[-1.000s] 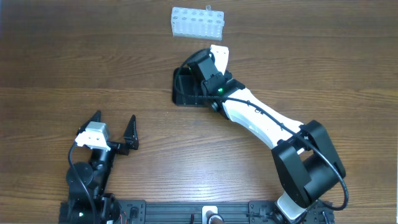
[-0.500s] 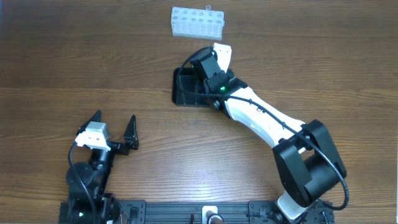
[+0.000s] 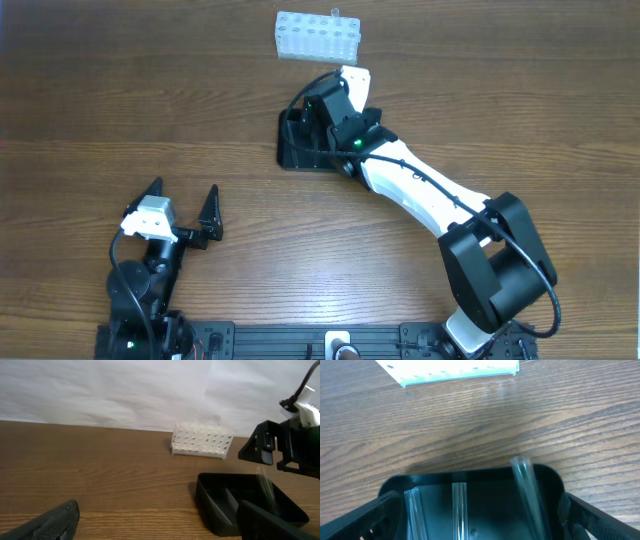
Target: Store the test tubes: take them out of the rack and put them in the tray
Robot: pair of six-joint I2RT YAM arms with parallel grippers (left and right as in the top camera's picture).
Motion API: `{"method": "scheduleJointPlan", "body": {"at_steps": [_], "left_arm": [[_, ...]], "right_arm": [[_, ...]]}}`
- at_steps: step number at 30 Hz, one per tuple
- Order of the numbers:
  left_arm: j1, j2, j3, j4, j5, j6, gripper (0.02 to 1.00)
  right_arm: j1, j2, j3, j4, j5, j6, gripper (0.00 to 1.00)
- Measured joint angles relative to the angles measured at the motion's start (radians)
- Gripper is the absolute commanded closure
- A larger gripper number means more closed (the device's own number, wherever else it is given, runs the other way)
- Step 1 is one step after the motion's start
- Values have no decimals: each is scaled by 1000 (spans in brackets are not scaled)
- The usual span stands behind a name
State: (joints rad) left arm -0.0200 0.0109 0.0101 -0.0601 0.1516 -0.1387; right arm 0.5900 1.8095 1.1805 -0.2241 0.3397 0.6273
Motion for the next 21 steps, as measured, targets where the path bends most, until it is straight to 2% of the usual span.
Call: {"method": "scheduleJointPlan", "body": {"at_steps": [7, 12, 15, 21], "left_arm": [[0, 0, 0, 0, 0, 0, 23], [0, 0, 0, 0, 0, 0, 25], [0, 0, 0, 0, 0, 0, 20], [0, 0, 0, 0, 2, 0, 20]], "right_arm": [[27, 0, 0, -5, -1, 1, 9], [28, 0, -1, 64, 0, -2, 9], [28, 1, -2, 156, 14, -8, 7], [21, 3, -5, 410, 93, -45, 7]]}}
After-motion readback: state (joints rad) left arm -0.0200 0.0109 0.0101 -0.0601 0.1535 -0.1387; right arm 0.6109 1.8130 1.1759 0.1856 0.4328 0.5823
